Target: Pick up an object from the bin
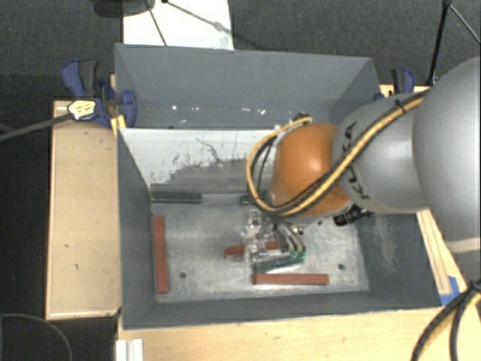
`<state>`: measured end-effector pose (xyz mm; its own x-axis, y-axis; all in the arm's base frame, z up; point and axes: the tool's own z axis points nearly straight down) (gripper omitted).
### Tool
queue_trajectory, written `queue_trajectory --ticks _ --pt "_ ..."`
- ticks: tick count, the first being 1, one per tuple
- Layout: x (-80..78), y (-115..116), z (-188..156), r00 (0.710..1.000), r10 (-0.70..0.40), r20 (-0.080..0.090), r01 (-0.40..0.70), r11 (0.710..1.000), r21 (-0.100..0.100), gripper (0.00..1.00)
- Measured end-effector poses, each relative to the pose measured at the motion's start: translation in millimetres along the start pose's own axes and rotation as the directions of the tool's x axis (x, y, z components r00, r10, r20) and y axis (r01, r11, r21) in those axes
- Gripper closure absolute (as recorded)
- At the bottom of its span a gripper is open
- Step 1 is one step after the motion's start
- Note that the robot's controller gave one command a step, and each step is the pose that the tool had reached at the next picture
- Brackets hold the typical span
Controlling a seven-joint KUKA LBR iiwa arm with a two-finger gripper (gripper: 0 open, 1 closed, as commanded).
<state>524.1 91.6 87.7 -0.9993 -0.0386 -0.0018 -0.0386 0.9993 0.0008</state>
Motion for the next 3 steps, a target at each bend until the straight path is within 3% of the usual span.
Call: queue_trajectory --ticks 1,2,3 --pt "0.0 0 0 1.000 0.003 0.000 -0.003 1.000 0.000 1.00" --pt "-5.2 4 -36 1.000 -0.018 -0.003 0.018 1.000 0.001 1.00" --pt "-6.3 -12 -144 1.000 -0.012 0.001 0.012 1.000 0.000 1.00"
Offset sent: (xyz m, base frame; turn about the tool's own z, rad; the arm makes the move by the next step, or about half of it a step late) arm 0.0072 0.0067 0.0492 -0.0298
